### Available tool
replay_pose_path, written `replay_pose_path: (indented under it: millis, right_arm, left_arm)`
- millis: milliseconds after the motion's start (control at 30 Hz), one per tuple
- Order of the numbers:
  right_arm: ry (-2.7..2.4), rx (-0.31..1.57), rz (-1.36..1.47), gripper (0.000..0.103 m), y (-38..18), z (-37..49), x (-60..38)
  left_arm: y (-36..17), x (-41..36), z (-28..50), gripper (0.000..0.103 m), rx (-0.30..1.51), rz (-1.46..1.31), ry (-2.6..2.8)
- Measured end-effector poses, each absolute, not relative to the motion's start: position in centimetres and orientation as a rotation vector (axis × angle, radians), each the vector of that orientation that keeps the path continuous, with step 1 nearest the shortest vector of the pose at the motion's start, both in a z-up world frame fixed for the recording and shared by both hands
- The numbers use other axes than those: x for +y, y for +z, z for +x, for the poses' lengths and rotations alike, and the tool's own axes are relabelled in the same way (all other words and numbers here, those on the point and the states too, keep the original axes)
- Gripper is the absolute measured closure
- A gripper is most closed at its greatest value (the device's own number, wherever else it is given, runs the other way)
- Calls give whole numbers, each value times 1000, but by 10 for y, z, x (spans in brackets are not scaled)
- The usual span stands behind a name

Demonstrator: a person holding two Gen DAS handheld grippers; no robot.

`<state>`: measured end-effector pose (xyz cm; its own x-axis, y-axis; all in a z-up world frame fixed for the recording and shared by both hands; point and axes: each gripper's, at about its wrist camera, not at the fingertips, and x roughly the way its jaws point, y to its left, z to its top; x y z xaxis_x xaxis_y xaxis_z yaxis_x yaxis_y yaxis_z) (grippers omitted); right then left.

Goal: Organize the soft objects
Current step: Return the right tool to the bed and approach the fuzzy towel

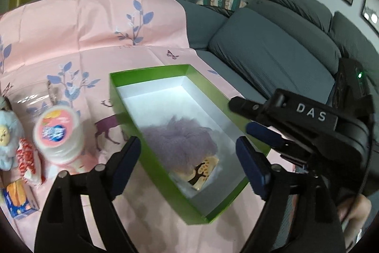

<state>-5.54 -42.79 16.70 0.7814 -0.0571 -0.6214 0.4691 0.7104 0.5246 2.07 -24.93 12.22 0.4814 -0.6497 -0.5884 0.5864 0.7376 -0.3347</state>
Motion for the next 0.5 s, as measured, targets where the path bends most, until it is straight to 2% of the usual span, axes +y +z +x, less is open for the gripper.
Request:
replay_pose_path:
  millis: [67,133,200,233,267,500]
  right_arm:
    - [-327,587,708,23,173,-59,-425]
    - [-333,566,689,15,180,-61,-421]
    - [-327,552,672,13,185,-62,-416]
    - [-320,549,667,11,187,-62,-413]
    - [-305,545,661,8,189,-61,-410]
    - [-215,549,613,6,199,-50,-381]
  left_arm:
    - [125,-237,19,14,753,-115,-748]
    - [130,-221,14,13,743,-136,-739]
    - [135,-202,11,11,739,-156,-722]
    - [138,-190,10,4,733,-173,-704]
    - [138,-183,9,1,729,-182,-692]
    - [140,-102,-2,1,715,-221,-495]
